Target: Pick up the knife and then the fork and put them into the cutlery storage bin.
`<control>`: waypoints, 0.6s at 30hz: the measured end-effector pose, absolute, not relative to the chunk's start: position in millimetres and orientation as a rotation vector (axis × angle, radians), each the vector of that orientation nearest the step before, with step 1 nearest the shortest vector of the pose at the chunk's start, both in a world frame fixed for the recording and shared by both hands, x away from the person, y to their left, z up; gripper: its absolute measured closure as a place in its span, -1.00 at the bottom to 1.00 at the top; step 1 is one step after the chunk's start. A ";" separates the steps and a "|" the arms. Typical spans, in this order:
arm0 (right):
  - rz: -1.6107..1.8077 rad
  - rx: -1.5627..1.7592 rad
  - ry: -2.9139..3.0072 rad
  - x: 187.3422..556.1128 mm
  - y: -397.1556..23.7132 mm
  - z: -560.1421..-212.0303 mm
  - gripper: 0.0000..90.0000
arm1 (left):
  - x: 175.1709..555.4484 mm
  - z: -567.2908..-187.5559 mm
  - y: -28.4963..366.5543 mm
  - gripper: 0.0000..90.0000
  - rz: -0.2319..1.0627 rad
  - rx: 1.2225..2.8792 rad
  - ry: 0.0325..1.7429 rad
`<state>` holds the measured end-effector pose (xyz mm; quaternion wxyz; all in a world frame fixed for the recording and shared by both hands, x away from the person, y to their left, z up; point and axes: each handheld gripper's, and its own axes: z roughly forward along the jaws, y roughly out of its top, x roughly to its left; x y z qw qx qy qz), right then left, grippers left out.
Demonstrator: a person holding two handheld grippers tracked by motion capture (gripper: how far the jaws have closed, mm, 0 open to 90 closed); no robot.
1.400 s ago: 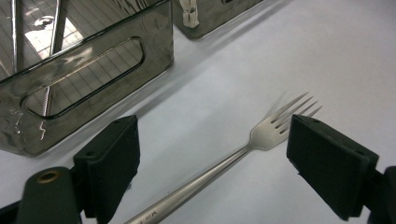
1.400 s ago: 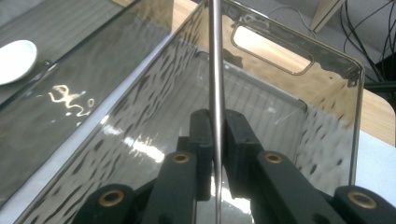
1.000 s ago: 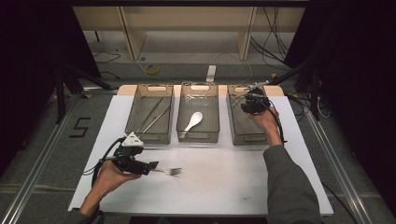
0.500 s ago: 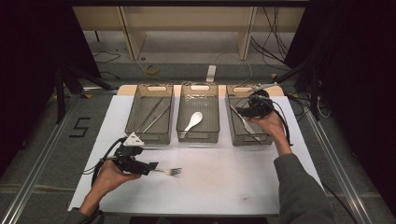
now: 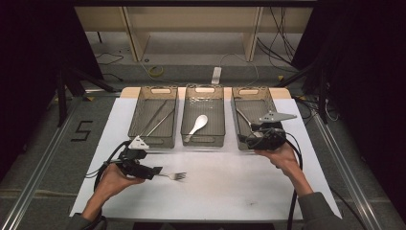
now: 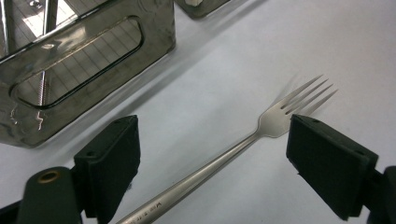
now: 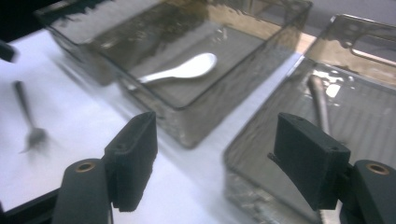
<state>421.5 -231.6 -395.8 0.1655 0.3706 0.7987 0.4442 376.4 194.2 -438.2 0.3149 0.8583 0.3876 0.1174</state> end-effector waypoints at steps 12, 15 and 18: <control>1.337 1.032 2.207 374.7 -242.4 -409.9 -0.34 | 382.4 -447.0 187.5 -0.62 0.254 2.382 1.012; 1.336 1.038 2.208 366.8 -243.1 -416.6 -0.35 | 384.5 -448.9 187.8 -0.61 0.251 2.412 1.004; 1.363 1.042 2.202 358.2 -240.6 -420.7 -0.35 | 385.5 -450.7 185.9 -0.56 0.257 2.436 0.994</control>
